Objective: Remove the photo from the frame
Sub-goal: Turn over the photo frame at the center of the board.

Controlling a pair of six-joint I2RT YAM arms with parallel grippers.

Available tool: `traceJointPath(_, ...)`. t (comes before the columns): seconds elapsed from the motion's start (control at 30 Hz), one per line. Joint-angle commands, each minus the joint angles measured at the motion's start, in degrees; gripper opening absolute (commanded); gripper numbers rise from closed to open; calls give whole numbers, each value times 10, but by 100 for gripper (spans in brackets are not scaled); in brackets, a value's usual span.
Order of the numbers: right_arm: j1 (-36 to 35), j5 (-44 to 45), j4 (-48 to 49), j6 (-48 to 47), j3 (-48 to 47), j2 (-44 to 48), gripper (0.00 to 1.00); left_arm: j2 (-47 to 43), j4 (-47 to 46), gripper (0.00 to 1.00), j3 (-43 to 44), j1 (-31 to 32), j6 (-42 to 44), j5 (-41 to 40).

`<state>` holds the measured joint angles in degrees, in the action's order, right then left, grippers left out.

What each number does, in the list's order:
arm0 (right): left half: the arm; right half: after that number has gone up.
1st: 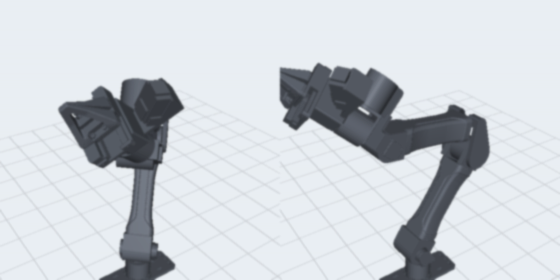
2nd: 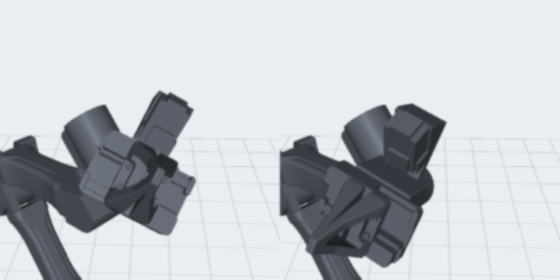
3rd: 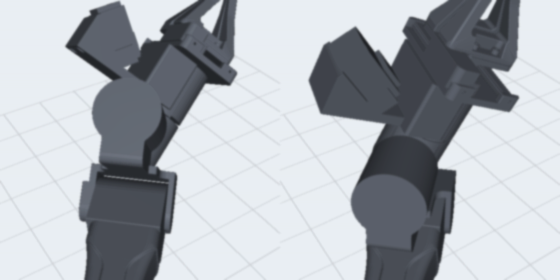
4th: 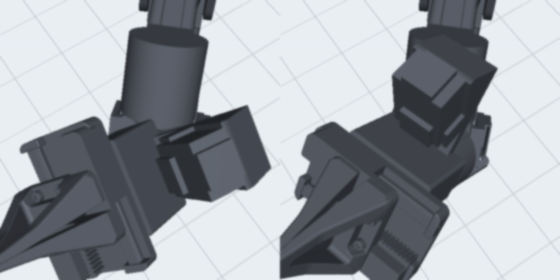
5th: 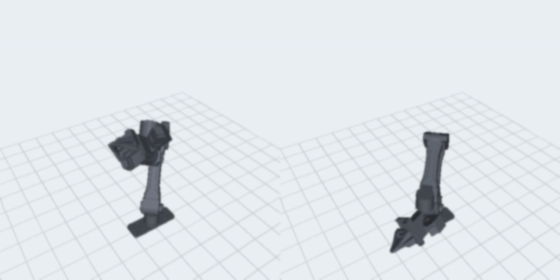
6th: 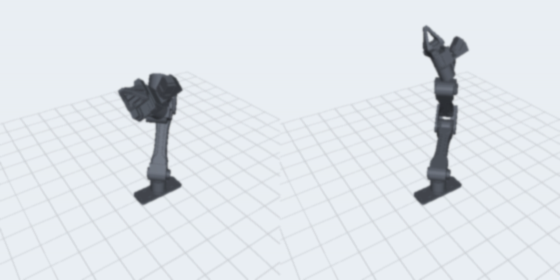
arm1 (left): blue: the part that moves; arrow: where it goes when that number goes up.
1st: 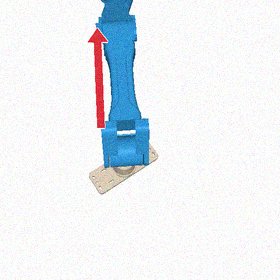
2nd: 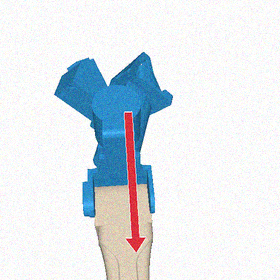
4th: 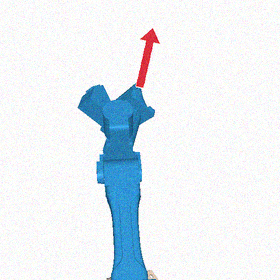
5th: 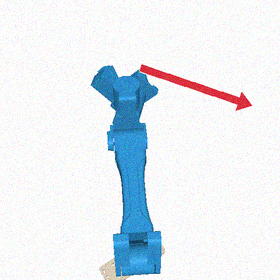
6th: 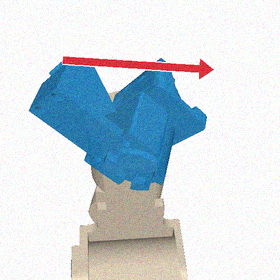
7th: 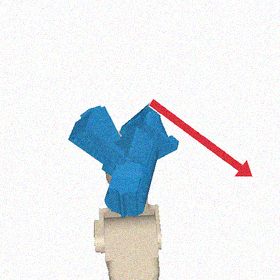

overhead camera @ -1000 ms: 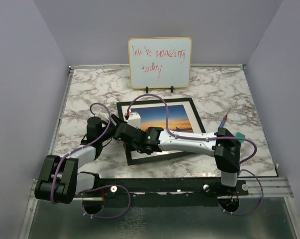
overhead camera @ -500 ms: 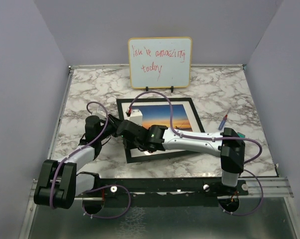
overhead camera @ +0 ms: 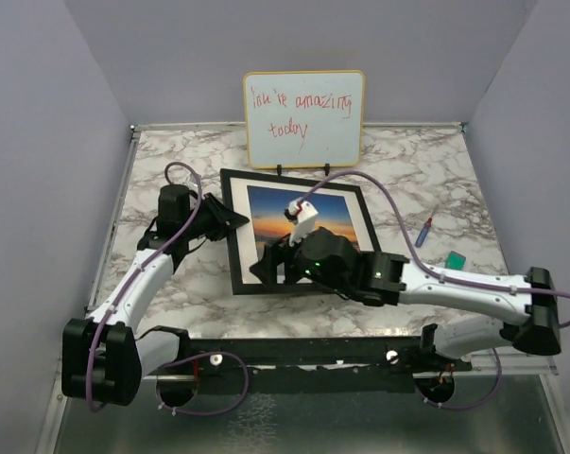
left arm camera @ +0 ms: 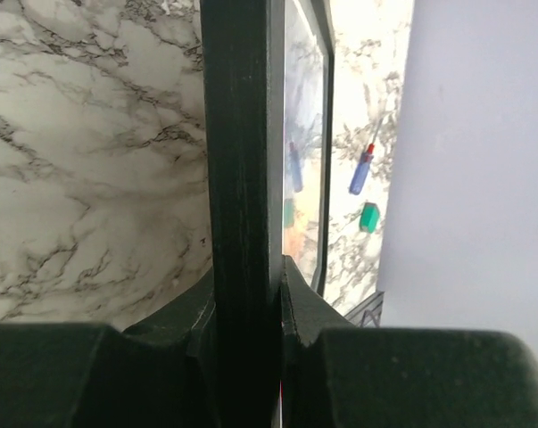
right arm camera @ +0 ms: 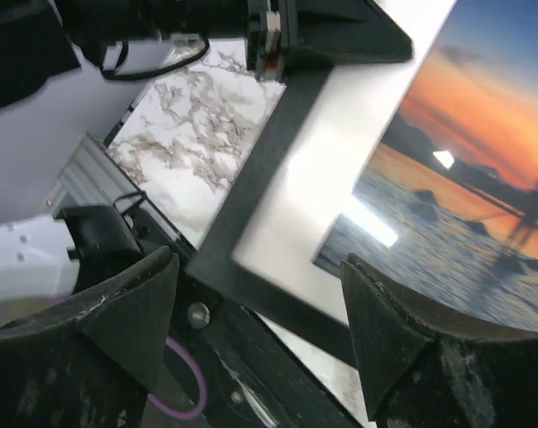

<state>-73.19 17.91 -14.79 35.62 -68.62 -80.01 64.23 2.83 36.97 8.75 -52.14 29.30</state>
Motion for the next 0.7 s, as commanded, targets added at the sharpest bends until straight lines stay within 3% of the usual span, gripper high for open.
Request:
traceJointPath(0.0, -6, 18, 119, -143, 126, 115, 79, 1, 154, 0, 66, -1, 134, -45)
traceJointPath(0.1, -6, 63, 108, -179, 170, 178, 82, -8, 211, 0, 106, -1, 162, -73)
traceJointPath(0.17, -6, 110, 47, -157, 155, 194, 86, -14, 250, 0, 139, -1, 178, -94)
traceJointPath(0.3, -6, 179, -111, -70, 84, 168, 91, -14, 325, 0, 234, -1, 208, -144)
traceJointPath(0.43, -5, 214, -198, 12, 45, 136, 91, 8, 404, 0, 345, -1, 239, -189)
traceJointPath(0.5, -4, 239, -240, 71, 28, 127, 96, 20, 438, 0, 392, -1, 250, -207)
traceJointPath(0.67, -3, 137, -155, 44, 12, 153, 98, 34, 484, 0, 468, -1, 256, -227)
